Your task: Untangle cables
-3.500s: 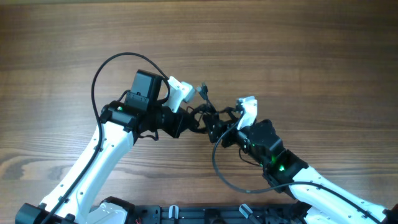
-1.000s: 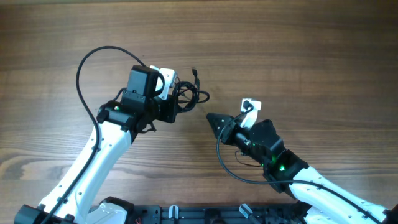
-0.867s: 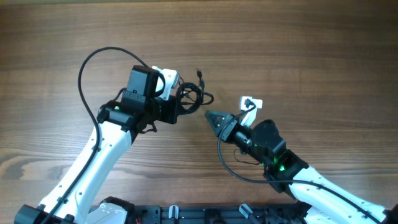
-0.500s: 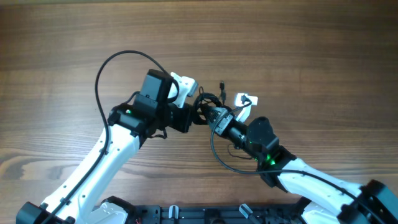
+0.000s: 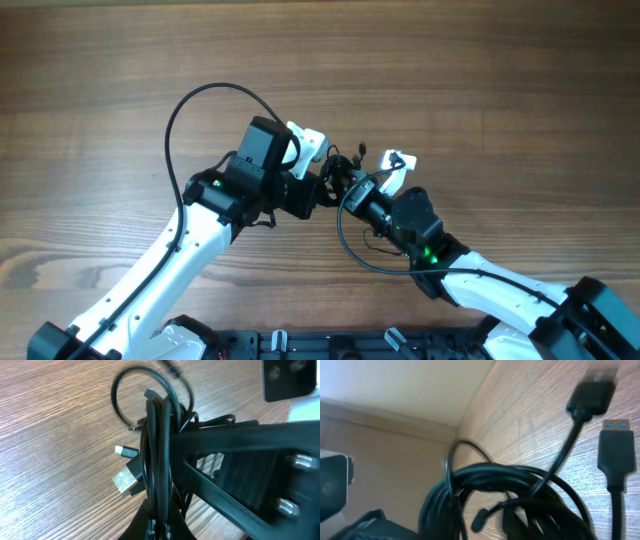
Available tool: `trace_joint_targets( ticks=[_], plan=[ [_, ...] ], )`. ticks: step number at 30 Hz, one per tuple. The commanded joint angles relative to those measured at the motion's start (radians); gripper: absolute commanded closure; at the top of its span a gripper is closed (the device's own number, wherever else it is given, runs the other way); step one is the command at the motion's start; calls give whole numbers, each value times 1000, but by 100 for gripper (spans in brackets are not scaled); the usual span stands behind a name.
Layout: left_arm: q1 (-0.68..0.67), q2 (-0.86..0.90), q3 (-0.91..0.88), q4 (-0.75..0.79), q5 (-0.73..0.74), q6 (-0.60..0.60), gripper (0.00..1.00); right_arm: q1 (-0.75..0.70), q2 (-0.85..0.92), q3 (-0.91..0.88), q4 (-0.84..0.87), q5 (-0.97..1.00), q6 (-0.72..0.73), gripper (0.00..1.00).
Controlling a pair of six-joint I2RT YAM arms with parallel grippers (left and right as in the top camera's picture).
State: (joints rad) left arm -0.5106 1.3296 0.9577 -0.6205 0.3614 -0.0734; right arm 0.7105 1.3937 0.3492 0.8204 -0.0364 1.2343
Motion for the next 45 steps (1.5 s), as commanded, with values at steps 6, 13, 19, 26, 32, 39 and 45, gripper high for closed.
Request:
trace_joint_targets(
  ticks=[6, 13, 19, 26, 32, 39, 45],
  plan=[
    [60, -8, 9, 4, -67, -48, 96, -2, 16, 4, 9, -69, 26, 21],
    [41, -8, 9, 5, 21, -51, 96, -2, 16, 4, -43, -3, 135, 54],
    [-15, -8, 9, 4, 23, -47, 96, -4, 16, 4, -44, 3, 224, 56],
    [-29, -8, 9, 4, 31, -47, 96, -6, 16, 4, -104, 31, 314, 61],
    [-65, -8, 9, 4, 42, -26, 96, -23, 16, 4, -100, 37, 313, 84],
    [-66, -8, 9, -12, -7, 18, 96, -25, 16, 4, -102, 41, 314, 83],
    [-71, -8, 9, -23, 17, 13, 96, -25, 16, 4, -49, 55, 314, 78]
  ],
)
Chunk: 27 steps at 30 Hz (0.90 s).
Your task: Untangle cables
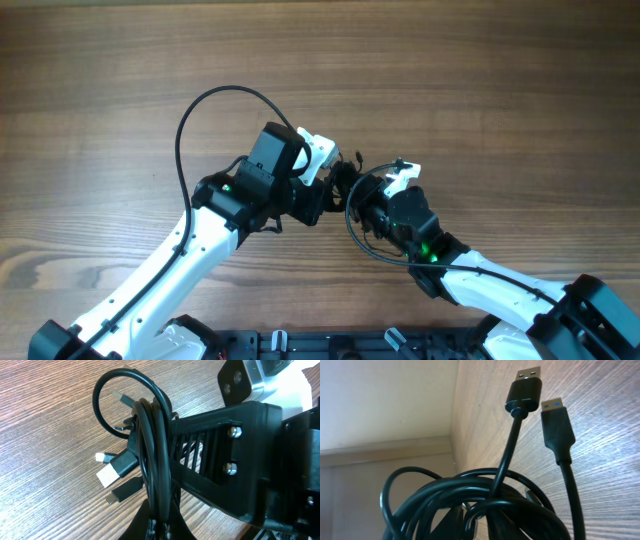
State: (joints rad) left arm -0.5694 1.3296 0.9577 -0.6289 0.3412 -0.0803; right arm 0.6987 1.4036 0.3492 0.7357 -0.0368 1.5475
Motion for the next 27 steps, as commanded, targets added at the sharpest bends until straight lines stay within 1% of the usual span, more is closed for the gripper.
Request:
trace_joint_targets(
  ticks=[1, 5, 6, 7, 8, 10, 12, 14, 16, 18, 19, 21, 22, 24, 25, 27],
  plan=[
    [-13, -8, 9, -15, 42, 20, 96, -13, 6, 4, 38, 61, 0, 78],
    [-13, -8, 9, -14, 90, 20, 96, -13, 6, 4, 37, 91, 1, 77],
    [-14, -8, 9, -15, 90, 20, 96, -13, 6, 4, 40, 90, 0, 83],
    [-13, -8, 9, -15, 89, 20, 96, -13, 6, 4, 40, 90, 0, 96],
    [-13, -8, 9, -14, 82, 21, 96, -13, 6, 4, 38, 81, -2, 96],
    [-10, -8, 9, -14, -21, 20, 96, -13, 6, 4, 21, 31, -27, 96],
    [8, -8, 9, -13, -151, 19, 96, -13, 6, 4, 8, -44, -109, 96],
    [46, -8, 9, -11, -226, 20, 96, -14, 4, 4, 10, -100, -169, 96],
    [91, -8, 9, -14, -257, 20, 96, -29, -8, 4, 10, -148, -207, 96],
    [140, -8, 9, -14, -256, 20, 96, -61, -27, 4, 12, -209, -232, 96],
    [155, -8, 9, -14, -256, 20, 96, -91, -42, 4, 20, -274, -237, 96],
    [182, -8, 9, -14, -234, 24, 96, -137, -56, 4, 68, -366, -237, 96],
    [182, -8, 9, -14, -208, 38, 96, -162, -56, 4, 103, -401, -235, 96],
    [179, -8, 9, -16, -111, 109, 96, -210, -56, 4, 142, -428, -216, 96],
    [178, -8, 9, -18, -43, 149, 96, -238, -56, 4, 143, -428, -183, 96],
    [178, -8, 9, -24, 31, 196, 96, -282, -55, 4, 139, -428, -134, 96]
  ],
)
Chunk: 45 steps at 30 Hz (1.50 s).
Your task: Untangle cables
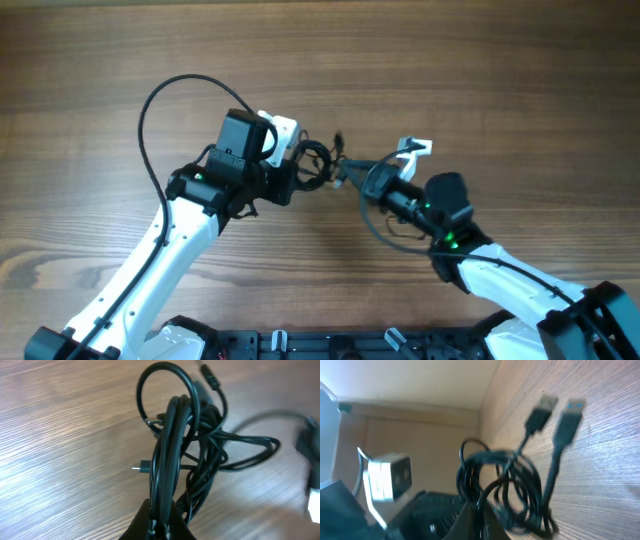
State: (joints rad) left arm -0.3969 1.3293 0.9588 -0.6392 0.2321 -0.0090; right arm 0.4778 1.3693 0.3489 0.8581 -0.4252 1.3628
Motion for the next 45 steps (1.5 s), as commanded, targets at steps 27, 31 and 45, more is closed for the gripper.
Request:
trace_joint_targets(
  ticks=[27, 31, 45],
  plan=[
    [226, -7, 8, 34, 443, 369, 96, -165, -18, 5, -62, -38, -90, 57],
    [244, -7, 8, 84, 354, 369, 94, -162, -18, 5, 38, -79, -129, 46],
    [158, -7, 8, 128, 301, 368, 96, 55, -18, 37, 89, 87, -16, 47]
  ],
)
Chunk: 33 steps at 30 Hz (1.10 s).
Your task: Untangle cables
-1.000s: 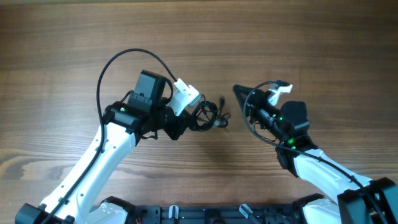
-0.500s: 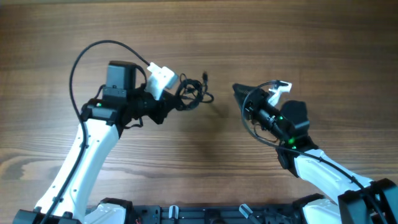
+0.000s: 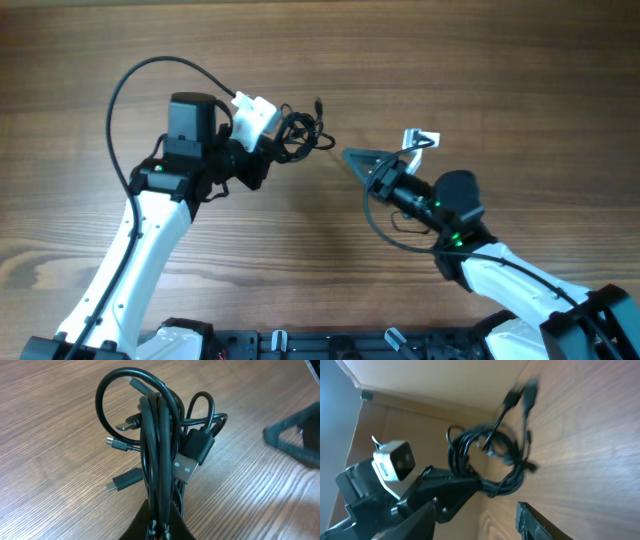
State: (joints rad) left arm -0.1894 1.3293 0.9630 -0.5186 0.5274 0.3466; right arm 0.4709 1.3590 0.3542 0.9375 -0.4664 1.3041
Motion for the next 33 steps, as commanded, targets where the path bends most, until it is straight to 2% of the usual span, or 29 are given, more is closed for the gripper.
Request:
trace_joint_targets(
  ticks=[1, 6, 10, 12, 15, 16, 22, 25, 29, 33],
  plan=[
    [-65, -7, 4, 7, 6, 12, 96, 79, -8, 31, 9, 163, 58, 47],
    [-138, -7, 4, 8, 6, 12, 96, 135, -8, 31, 5, 278, 90, 48],
    [-199, -7, 4, 7, 6, 12, 96, 138, -8, 31, -3, 327, 91, 56],
    [-230, -7, 4, 6, 6, 12, 96, 138, -8, 31, -7, 356, 107, 66],
    [-252, -7, 4, 6, -32, 12, 96, 137, -8, 31, -5, 354, 144, 95],
    [-252, -7, 4, 5, -76, 12, 96, 137, -8, 31, -3, 336, 144, 96],
    [-251, -7, 4, -29, -581, 12, 96, 75, -8, 31, 14, 190, 195, 95],
    [-251, -7, 4, -32, -569, 13, 96, 24, -8, 31, -19, 177, 208, 96],
    [-251, -7, 4, -47, -435, 43, 96, -21, -8, 31, -167, 259, 412, 96],
    [-251, -7, 4, -61, -287, 77, 96, -22, -8, 31, -310, 321, 512, 96]
  ],
)
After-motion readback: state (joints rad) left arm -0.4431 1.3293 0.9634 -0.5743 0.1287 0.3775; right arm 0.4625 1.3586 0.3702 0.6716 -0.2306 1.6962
